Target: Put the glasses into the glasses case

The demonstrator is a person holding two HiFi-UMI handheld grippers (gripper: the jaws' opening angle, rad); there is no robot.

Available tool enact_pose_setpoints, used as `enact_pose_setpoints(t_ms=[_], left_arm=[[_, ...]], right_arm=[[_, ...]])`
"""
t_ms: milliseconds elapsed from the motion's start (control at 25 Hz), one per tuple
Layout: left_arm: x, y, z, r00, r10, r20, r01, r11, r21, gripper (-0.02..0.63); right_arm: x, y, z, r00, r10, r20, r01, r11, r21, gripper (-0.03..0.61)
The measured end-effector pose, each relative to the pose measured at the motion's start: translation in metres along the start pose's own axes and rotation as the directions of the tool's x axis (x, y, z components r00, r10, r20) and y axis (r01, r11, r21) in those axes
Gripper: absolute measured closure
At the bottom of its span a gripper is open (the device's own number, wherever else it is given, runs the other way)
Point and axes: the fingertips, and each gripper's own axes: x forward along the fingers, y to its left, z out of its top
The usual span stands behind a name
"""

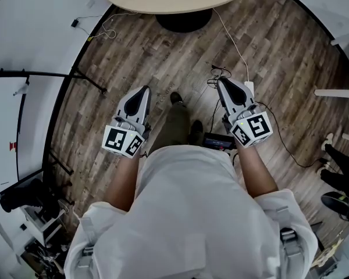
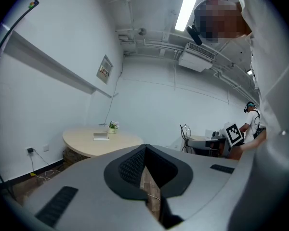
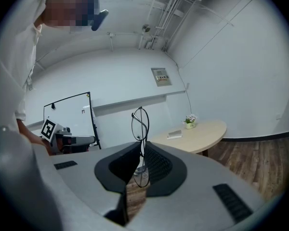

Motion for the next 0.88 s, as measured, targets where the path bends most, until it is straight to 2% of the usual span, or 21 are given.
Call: enact_pose_setpoints(t_ms=[240, 600, 880], left_arm=[[0.023, 0.049, -0.01, 1.0, 0.011, 0.022, -0.01, 0.999, -0.051, 0.6], [0.086, 0.173, 0.02, 0.996, 0.05, 0.08, -0.042, 0.995, -0.092, 0.6], [0.116, 0.221, 0.029, 0.993, 0.037, 0.114, -0.022, 0.992, -0.128, 0.6]], right_arm=[[0.05, -0.004, 0.0, 0.999, 0.001, -0.032, -0.002, 1.0, -0.025, 0.535], [0.18, -0.03, 0.04, 0.997, 0.023, -0.072, -0.028, 0.996, -0.08, 0.535], [0.232, -0.038, 0.053, 0.996, 0.008, -0.092, -0.017, 0.995, -0.1, 0.535]])
